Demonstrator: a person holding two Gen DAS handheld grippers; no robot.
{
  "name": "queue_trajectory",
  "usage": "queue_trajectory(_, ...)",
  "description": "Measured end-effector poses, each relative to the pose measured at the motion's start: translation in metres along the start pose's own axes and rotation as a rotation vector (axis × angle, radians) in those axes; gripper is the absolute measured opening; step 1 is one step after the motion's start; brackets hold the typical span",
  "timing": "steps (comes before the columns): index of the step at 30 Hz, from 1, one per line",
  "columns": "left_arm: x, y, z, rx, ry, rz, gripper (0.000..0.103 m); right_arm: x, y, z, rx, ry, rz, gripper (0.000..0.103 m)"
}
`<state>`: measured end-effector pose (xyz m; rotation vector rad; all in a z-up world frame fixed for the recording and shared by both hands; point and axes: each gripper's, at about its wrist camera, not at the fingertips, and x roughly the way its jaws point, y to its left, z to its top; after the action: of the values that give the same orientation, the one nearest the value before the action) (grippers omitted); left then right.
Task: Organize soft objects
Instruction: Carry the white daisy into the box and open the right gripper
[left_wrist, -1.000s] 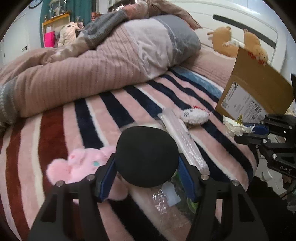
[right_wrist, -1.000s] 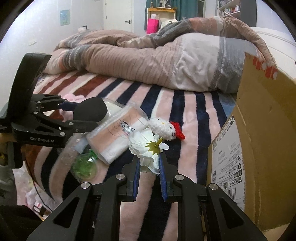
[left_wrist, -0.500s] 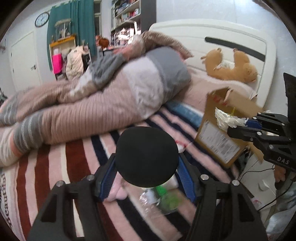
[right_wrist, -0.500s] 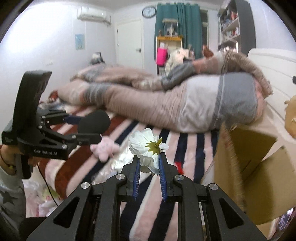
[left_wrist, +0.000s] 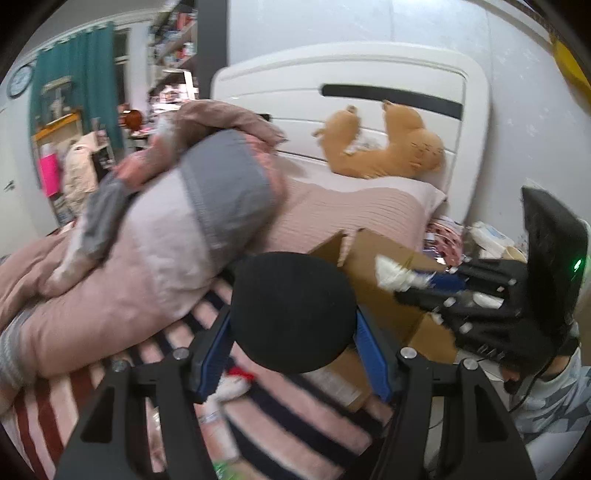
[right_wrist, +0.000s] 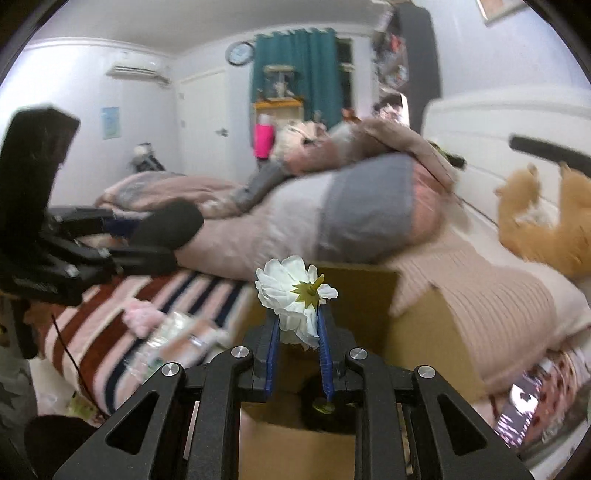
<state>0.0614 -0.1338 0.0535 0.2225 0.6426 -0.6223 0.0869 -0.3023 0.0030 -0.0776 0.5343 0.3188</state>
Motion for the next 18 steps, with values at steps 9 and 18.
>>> queue_trajectory(9,0.079,-0.038,0.026,0.078,0.148,-0.047,0.062,0.031,-0.035,-0.030,-0.007,0.110,-0.070,0.025)
queue_trajectory(18,0.097,-0.041,0.024,0.125,0.171,-0.009,0.083,0.039,-0.043,-0.034,-0.006,0.121,-0.065,0.037)
